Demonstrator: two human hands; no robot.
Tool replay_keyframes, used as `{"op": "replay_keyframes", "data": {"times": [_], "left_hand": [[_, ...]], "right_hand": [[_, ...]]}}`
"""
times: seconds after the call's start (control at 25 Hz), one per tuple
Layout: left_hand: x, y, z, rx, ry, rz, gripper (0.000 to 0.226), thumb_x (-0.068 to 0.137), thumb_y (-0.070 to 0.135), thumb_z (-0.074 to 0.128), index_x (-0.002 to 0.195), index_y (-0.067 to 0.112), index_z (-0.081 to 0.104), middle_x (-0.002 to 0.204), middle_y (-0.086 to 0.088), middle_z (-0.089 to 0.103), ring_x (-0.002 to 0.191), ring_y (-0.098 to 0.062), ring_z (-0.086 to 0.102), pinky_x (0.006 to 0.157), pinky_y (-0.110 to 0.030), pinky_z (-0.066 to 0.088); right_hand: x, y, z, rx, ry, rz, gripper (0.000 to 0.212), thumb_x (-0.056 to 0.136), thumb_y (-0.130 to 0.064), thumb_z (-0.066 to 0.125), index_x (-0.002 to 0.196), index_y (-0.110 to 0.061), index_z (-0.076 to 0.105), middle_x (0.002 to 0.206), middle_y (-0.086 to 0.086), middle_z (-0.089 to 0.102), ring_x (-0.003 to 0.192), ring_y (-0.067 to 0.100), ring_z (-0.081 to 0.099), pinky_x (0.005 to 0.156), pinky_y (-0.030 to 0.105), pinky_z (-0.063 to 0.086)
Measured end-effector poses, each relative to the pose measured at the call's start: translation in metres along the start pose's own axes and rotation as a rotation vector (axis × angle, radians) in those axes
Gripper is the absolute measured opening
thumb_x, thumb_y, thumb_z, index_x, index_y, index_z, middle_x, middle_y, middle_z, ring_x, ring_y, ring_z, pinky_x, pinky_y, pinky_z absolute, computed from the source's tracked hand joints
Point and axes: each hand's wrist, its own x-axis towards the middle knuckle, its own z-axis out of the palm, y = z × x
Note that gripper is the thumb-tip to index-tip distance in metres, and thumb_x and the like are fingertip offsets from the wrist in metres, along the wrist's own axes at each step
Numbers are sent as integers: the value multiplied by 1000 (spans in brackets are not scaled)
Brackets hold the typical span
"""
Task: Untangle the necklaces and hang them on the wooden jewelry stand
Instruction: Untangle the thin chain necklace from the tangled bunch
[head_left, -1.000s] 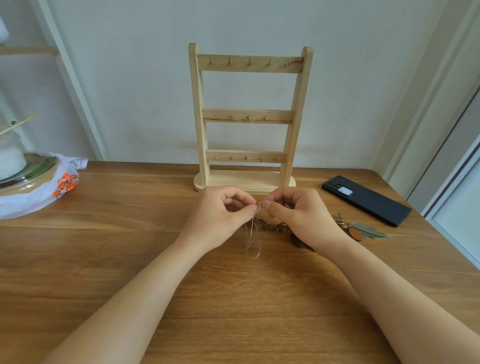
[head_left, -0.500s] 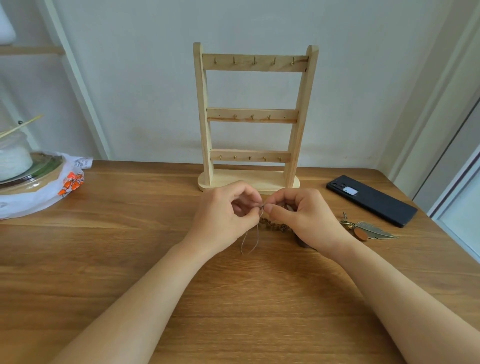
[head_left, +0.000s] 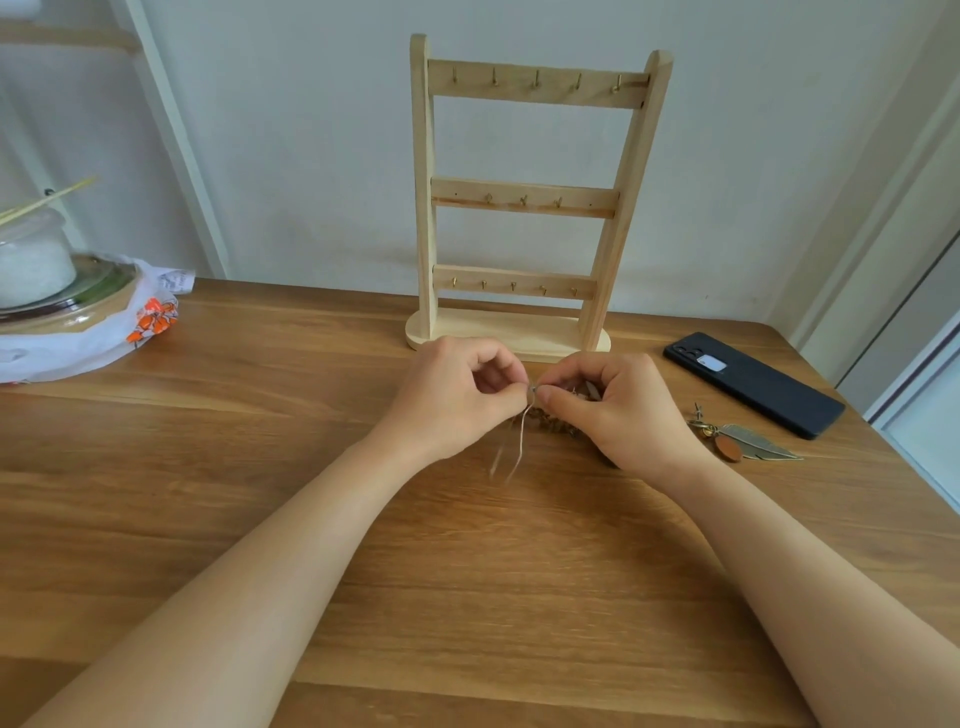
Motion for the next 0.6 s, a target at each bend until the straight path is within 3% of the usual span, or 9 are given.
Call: {"op": "replay_keyframes", "data": {"times": [0.32, 0.48, 0.6], "left_hand": [[-4, 0, 2, -32, 7, 12, 10, 77, 12, 85, 76, 17, 76, 71, 8, 74, 68, -2, 69, 64, -15, 54], [-3, -1, 3, -18, 12, 43, 13, 74, 9, 84, 73, 17, 75, 70, 8, 72, 66, -5, 68, 61, -15, 52], [-2, -2, 3, 0, 1, 80, 14, 73, 8, 81, 71, 18, 71, 68, 7, 69, 65, -9, 66, 60, -23, 54]], "right_hand": [[-1, 0, 0, 8, -1, -2, 2, 88, -18, 76, 88, -20, 77, 75, 4, 73, 72, 28, 64, 68, 42, 54], [-1, 0, -2, 2, -45, -5, 6, 86, -18, 78, 91, -23, 79, 81, -7, 75, 76, 11, 69, 74, 30, 58], [-1, -2, -2, -27, -57, -34, 9, 85, -17, 78, 92, -22, 81, 80, -9, 75, 75, 8, 68, 70, 24, 56]]}}
